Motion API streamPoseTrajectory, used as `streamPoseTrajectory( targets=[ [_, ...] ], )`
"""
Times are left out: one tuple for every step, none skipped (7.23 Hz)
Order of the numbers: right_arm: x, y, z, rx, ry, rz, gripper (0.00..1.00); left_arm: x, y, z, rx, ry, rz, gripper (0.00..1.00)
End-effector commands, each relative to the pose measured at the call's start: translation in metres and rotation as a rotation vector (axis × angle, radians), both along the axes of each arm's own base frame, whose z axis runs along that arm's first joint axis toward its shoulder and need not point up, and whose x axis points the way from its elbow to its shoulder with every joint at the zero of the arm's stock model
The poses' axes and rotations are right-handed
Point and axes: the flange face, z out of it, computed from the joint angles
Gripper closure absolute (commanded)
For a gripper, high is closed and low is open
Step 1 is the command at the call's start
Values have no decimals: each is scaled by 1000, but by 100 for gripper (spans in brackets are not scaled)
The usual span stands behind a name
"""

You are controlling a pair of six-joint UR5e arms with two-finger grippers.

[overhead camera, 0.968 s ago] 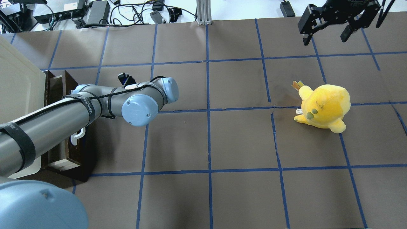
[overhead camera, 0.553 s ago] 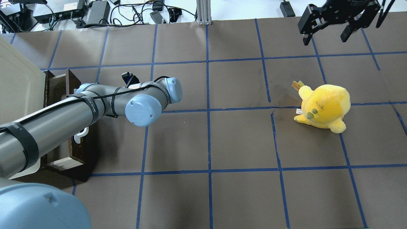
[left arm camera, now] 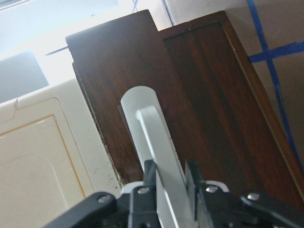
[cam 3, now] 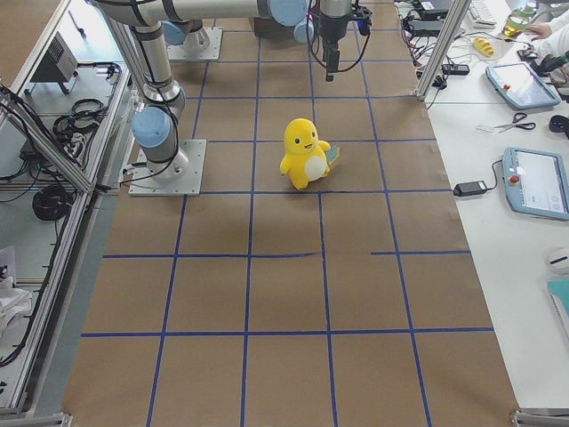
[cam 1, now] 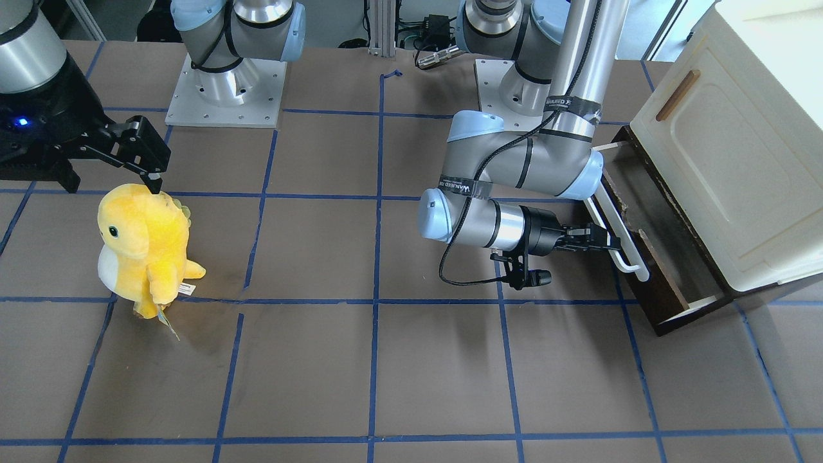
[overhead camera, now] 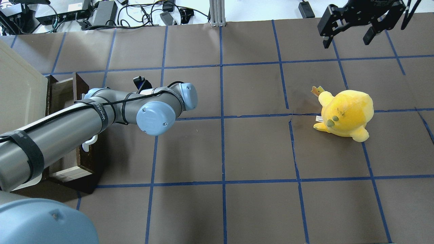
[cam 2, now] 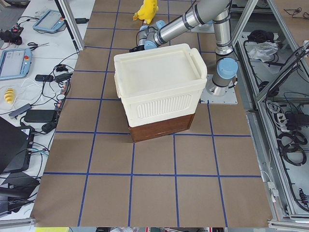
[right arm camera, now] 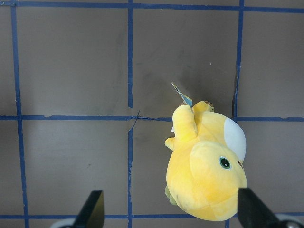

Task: Pull drawer sideways
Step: 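Pull the drawer handle outward with the left gripper, sliding the drawer open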

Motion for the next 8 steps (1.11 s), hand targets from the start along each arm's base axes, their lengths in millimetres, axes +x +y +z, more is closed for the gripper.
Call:
streamPoseTrajectory(
  targets=[
    [0, 0, 0, 0, 1, 0, 0, -14, -2, 0, -3, 2, -24, 100],
    [0, 0, 0, 0, 1, 0, 0, -21, -3, -1, -6, 3, -36, 100],
    [0, 0, 0, 0, 1, 0, 0, -29, -4, 0, 3, 8, -48, 100],
    [0, 0, 0, 0, 1, 0, 0, -35, -6, 3, 0, 34, -41, 100],
    [0, 0, 0, 0, 1, 0, 0, -40, -6, 5, -3, 35, -49, 100],
    [0, 0, 0, 0, 1, 0, 0, -41, -6, 5, -3, 35, -52, 100],
    [0, 0, 0, 0, 1, 0, 0, -42, -6, 5, 8, 36, -54, 100],
    [0, 0, 0, 0, 1, 0, 0, -42, -6, 6, 6, 38, -54, 100]
  ],
)
